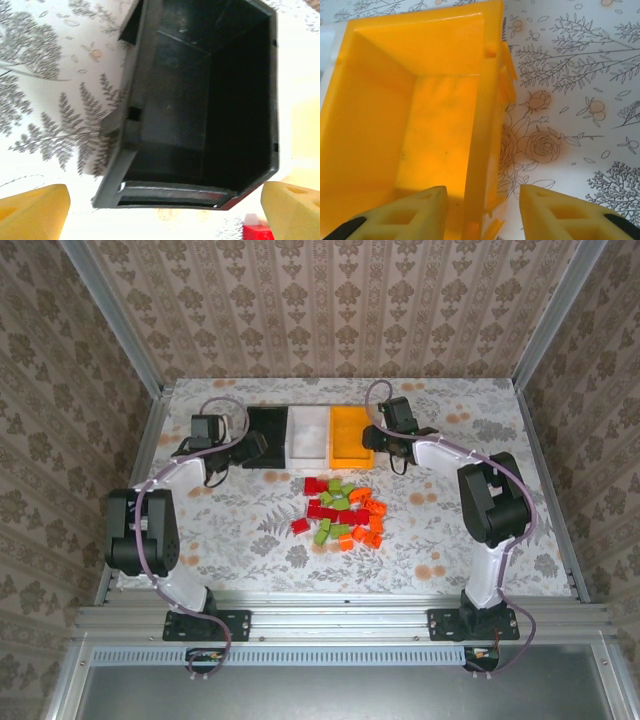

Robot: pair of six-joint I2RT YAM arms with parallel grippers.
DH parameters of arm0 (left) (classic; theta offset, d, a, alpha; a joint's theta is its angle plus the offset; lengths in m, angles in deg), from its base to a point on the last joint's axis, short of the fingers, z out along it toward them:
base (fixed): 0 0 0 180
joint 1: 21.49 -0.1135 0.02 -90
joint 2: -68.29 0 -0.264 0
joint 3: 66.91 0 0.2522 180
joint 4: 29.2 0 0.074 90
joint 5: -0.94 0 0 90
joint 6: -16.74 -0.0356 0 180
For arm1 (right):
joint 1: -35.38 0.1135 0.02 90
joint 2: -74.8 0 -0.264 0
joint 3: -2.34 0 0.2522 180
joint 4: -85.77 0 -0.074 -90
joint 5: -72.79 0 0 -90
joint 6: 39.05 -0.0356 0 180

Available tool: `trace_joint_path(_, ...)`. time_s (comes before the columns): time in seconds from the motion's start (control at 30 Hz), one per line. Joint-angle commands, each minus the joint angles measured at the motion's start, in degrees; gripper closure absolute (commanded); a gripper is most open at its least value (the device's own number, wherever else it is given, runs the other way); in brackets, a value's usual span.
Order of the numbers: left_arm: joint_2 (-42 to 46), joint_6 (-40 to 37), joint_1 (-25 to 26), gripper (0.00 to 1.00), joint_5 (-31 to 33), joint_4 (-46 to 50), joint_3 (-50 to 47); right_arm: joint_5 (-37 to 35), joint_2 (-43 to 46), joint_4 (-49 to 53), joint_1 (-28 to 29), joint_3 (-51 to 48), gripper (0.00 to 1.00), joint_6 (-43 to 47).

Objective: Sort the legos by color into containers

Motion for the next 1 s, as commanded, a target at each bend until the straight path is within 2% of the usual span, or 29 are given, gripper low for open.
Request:
trace_joint_path(0.0,-2.8,-0.1,0.1,0.02,-3.7,-4.1,1.8,-5.4,-1.8,2.5,0.5,2.0,0.62,1.5)
trace_joint_path(0.23,-8.1,1.3,2.6,0.05,-7.4,-6.7,5.1,-11.7,-2.6,4.0,0.5,3.7,0.66,4.5)
trace_joint_path(0.6,-11.2,3.0,5.0,0.05,-7.9,-7.4,9.2,-13.1,-2.3,6.9,-1.3,7.3,0.65,7.2)
trace_joint_path(0.67,-9.3,3.6,5.1,0.05,-7.2,-7.5,7.8,-13.6,-0.7,7.8,-1.3,7.6,0.57,7.6)
trace_joint_path(0.73,-5.3,4.4,4.8,0.01,-4.6,-7.5,5.1,-13.7,2.0,9.0,-1.2,7.4,0.42,7.3)
trace_joint_path(0.8,-0.9,5.7,4.3,0.0,-2.5,-8.0,1.5,-14.2,5.2,9.9,-0.8,6.4,0.35,6.7)
trace_joint_path(0.97,11.1,8.2,4.0,0.0,2.1,-6.9,-7.1,-16.0,15.4,10.9,3.0,-2.4,0.28,4.7)
